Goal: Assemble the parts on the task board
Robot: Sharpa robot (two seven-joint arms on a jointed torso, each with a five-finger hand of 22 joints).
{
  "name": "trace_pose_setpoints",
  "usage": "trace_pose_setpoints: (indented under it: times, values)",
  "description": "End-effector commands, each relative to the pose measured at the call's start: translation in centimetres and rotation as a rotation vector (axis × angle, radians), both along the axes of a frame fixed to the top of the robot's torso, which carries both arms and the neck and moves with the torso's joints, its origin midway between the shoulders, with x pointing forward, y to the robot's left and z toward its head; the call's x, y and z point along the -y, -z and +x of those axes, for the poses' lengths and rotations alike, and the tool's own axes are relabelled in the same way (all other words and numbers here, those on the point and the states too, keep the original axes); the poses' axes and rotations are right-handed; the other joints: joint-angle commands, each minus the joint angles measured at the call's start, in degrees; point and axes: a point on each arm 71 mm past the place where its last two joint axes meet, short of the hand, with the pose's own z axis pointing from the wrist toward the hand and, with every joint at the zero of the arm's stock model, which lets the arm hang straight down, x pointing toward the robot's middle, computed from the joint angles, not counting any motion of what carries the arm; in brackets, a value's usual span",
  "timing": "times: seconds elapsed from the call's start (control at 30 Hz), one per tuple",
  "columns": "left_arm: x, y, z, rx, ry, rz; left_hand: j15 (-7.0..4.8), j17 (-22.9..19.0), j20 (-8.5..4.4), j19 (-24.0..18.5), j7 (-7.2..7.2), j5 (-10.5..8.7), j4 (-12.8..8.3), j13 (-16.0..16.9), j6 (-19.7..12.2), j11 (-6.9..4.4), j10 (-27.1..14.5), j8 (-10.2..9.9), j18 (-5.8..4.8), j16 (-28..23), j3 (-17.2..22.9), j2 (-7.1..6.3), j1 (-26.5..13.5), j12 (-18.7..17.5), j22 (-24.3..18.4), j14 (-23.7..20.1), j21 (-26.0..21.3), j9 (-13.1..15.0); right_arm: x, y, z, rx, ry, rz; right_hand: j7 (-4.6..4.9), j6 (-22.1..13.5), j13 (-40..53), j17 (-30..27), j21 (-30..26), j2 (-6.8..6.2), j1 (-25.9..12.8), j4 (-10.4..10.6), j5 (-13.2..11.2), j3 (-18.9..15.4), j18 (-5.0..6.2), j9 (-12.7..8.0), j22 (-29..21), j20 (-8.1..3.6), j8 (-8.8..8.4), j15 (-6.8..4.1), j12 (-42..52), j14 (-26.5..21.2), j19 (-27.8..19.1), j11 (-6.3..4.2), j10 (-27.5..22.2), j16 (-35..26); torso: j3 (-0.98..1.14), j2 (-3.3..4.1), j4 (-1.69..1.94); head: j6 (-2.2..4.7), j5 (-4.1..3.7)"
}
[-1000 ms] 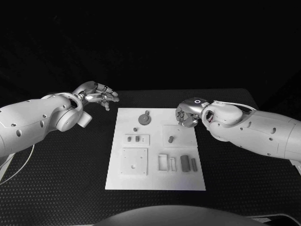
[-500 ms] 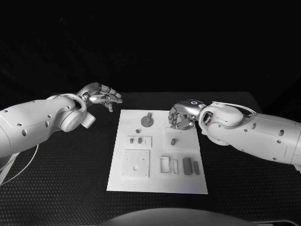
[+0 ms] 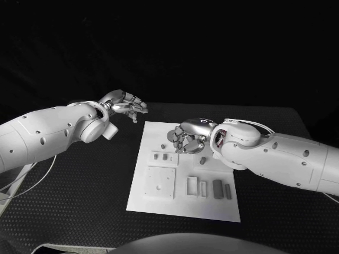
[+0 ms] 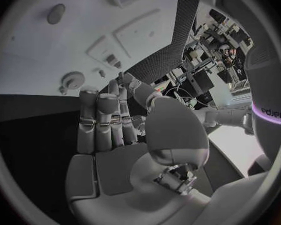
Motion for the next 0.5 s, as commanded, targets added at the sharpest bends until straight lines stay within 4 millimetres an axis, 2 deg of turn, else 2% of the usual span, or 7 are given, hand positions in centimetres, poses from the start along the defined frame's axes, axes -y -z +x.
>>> trace_pose_setpoints:
  times: [0.03,0.1,0.13,0.23,0.3,0.43,0.5]
  values:
    - [0.5,-0.6,0.3,0.019,0.002,-0.03,-0.01,0.1,-0.03,0.5,0.48,-0.05,0.0,0.1,0.1,0.12,-0.3,0.3,2.84,-0.4,-0.4,0.08,0.3,0.0,0.1,0.2,-0.4,-0.1,-0.6,1.2,-0.2,-0.07,-0.028,-0.003,0.31,-0.1,0.1,-0.1,-0.2,0.82,0.0,0.0,0.4,0.2,3.68,0.0,0.1,-0.07,0.2,-0.46,-0.3,-0.9,-0.3,1.12,1.4,0.0,-0.11,0.04,0.18,-0.26,0.66]
    - [0.7,-0.6,0.3,0.018,0.004,-0.031,-0.01,0.1,-0.03,0.5,0.47,-0.05,0.0,0.1,0.1,0.12,-0.3,0.3,2.84,-0.4,-0.4,0.07,0.3,0.0,0.1,0.2,-0.4,-0.1,-1.0,1.6,-0.3,-0.082,-0.035,-0.009,0.32,-0.1,0.1,-0.1,-0.2,0.84,0.0,0.0,0.4,0.2,3.68,0.0,0.1,-0.07,0.2,-0.46,-0.3,-0.9,-0.3,1.13,1.4,0.0,-0.14,0.04,0.27,-0.48,1.11]
    - [0.8,-0.6,0.3,0.017,0.005,-0.031,-0.01,0.1,-0.03,0.5,0.47,-0.05,0.0,0.1,0.1,0.12,-0.3,0.3,2.84,-0.4,-0.4,0.07,0.3,0.0,0.1,0.2,-0.4,-0.1,-1.1,1.9,-0.4,-0.088,-0.038,-0.01,0.33,-0.2,0.1,-0.1,-0.2,0.85,-0.1,0.0,0.4,0.2,3.68,0.0,0.1,-0.08,0.2,-0.45,-0.3,-0.9,-0.3,1.13,1.3,0.0,-0.07,0.04,0.27,-0.58,1.27]
    - [1.0,-0.6,0.4,0.02,0.007,-0.031,0.0,0.1,-0.03,0.4,0.47,-0.05,0.0,0.1,0.1,0.12,-0.3,0.4,2.84,-0.4,-0.4,0.03,0.3,0.0,0.1,0.2,-0.4,-0.1,-1.4,2.6,-0.6,-0.088,-0.045,-0.022,0.34,-0.2,0.1,-0.1,-0.2,0.9,0.0,-0.1,0.4,0.2,3.68,0.1,0.1,-0.09,0.18,-0.44,-0.4,-0.9,-0.4,1.14,1.3,0.0,-0.16,0.06,0.52,-0.86,1.62]
    - [1.2,-0.7,0.4,0.021,0.01,-0.033,0.0,0.1,-0.02,0.4,0.47,-0.04,0.0,0.1,0.1,0.11,-0.3,0.4,2.83,-0.5,-0.4,0.04,0.3,0.1,0.1,0.1,-0.4,-0.1,-1.4,2.9,-0.7,-0.084,-0.046,-0.033,0.35,-0.3,0.2,-0.2,-0.3,0.93,0.0,-0.1,0.4,0.2,3.68,0.1,0.1,-0.09,0.17,-0.43,-0.4,-0.9,-0.4,1.15,1.3,-0.1,-0.21,0.08,0.55,-1.03,1.56]
    - [1.4,-0.8,0.5,0.022,0.014,-0.034,0.0,0.1,-0.01,0.4,0.46,-0.03,0.0,0.1,0.1,0.11,-0.3,0.4,2.83,-0.5,-0.4,0.05,0.3,0.1,0.1,0.1,-0.4,-0.1,-1.5,3.2,-0.9,-0.079,-0.055,-0.049,0.36,-0.3,0.2,-0.2,-0.3,0.96,0.0,-0.1,0.4,0.2,3.68,0.1,0.1,-0.09,0.17,-0.42,-0.4,-1.0,-0.4,1.16,1.3,-0.1,-0.36,0.15,0.87,-1.28,1.66]
    - [1.5,-0.8,0.5,0.022,0.015,-0.034,0.0,0.1,-0.01,0.4,0.46,-0.03,0.0,0.1,0.1,0.11,-0.3,0.4,2.82,-0.5,-0.4,0.04,0.3,0.1,0.1,0.1,-0.4,-0.1,-1.6,3.3,-1.0,-0.08,-0.061,-0.053,0.36,-0.3,0.2,-0.2,-0.3,0.96,0.0,-0.1,0.4,0.2,3.68,0.2,0.1,-0.09,0.17,-0.42,-0.5,-1.0,-0.4,1.17,1.3,-0.1,-0.29,0.11,0.75,-1.39,1.83]
